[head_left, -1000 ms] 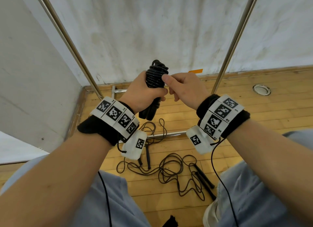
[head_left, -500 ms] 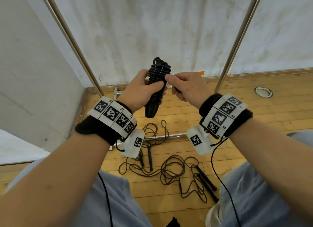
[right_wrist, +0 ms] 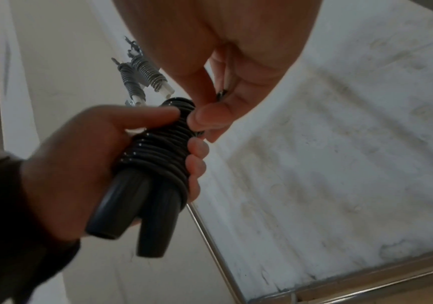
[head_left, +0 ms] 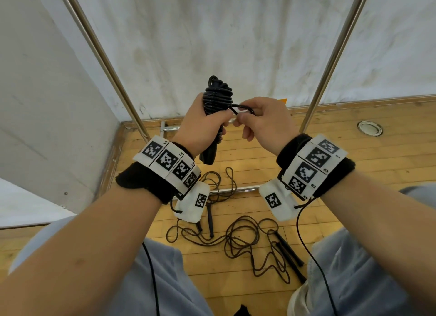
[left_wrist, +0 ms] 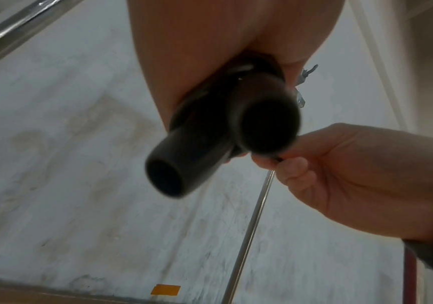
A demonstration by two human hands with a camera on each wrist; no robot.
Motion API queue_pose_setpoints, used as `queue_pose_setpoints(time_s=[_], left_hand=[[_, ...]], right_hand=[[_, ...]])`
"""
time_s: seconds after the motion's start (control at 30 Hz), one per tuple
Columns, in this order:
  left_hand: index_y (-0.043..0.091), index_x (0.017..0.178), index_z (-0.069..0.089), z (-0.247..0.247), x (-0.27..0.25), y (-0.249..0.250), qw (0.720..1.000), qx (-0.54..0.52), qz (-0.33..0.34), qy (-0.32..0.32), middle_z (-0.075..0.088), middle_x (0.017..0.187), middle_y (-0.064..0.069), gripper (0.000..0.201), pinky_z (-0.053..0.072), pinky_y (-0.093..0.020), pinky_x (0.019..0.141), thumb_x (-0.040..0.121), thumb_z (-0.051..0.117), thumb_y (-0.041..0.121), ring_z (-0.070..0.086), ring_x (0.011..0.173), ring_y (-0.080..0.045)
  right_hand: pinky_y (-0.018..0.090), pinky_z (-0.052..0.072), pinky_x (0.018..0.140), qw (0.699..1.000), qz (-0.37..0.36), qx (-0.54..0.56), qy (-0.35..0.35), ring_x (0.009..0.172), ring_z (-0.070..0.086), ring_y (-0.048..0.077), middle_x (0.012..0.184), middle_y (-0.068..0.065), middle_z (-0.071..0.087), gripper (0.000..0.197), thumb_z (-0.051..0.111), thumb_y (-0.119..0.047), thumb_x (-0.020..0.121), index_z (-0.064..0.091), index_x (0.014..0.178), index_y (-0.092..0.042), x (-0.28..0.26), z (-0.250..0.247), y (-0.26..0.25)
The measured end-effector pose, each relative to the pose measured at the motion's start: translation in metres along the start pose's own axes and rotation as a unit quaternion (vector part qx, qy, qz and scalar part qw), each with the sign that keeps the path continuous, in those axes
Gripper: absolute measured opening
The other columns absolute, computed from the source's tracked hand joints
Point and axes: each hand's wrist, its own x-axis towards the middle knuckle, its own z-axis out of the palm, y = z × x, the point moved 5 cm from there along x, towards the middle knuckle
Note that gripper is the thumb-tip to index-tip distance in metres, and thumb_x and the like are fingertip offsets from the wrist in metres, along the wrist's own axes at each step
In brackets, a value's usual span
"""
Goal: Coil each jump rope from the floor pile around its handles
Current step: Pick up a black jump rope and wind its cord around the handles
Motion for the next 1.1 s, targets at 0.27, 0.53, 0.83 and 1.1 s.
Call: queue_pose_setpoints(time_s=[0.27, 0.53, 0.83, 1.1], left_hand=[[0.012, 0.126, 0.043, 0.012, -0.003, -0.004, 0.994, -0.044, -0.035, -0.089, 0.056, 0.095, -0.010, 0.029, 0.051, -0.035, 0.070, 0.098, 0.047, 0.014, 0.057, 0.085, -0.021], [0.010, 0.121, 0.056, 0.006, 0.000, -0.003, 0.998, 0.028, 0.035, -0.044, 0.062, 0.109, -0.010, 0.050, 0.056, -0.024, 0.071, 0.079, 0.075, 0.029, 0.067, 0.085, -0.006], [0.016, 0.119, 0.046, 0.010, -0.003, -0.005, 0.998, -0.024, 0.017, -0.056, 0.056, 0.098, -0.002, 0.027, 0.055, -0.029, 0.064, 0.095, 0.056, 0.026, 0.065, 0.072, -0.016], [0.010, 0.128, 0.043, 0.010, -0.004, -0.005, 0.999, -0.016, 0.033, -0.036, 0.055, 0.104, 0.000, 0.038, 0.055, -0.030, 0.063, 0.096, 0.054, 0.027, 0.065, 0.080, -0.016]], right_hand=[[0.020, 0.052, 0.055, 0.998, 0.015, -0.032, 0.050, 0.052, 0.061, 0.006, 0.071, -0.002, 0.068, 0.015, 0.057, -0.007, 0.088, 0.069, 0.094, -0.011, 0.000, -0.007, 0.007], [0.030, 0.057, 0.077, 1.000, -0.015, -0.023, 0.011, 0.079, 0.067, 0.013, 0.092, 0.005, 0.070, 0.029, 0.044, -0.006, 0.095, 0.068, 0.109, -0.010, -0.008, 0.000, -0.004], [0.022, 0.057, 0.065, 0.998, 0.012, 0.047, 0.046, 0.059, 0.065, 0.005, 0.079, 0.000, 0.067, 0.015, 0.053, -0.004, 0.092, 0.067, 0.093, -0.011, -0.005, -0.005, -0.001], [0.015, 0.053, 0.058, 0.998, 0.010, 0.041, 0.056, 0.057, 0.067, 0.005, 0.077, -0.002, 0.067, 0.016, 0.052, -0.005, 0.092, 0.065, 0.089, -0.014, -0.007, -0.003, -0.002]])
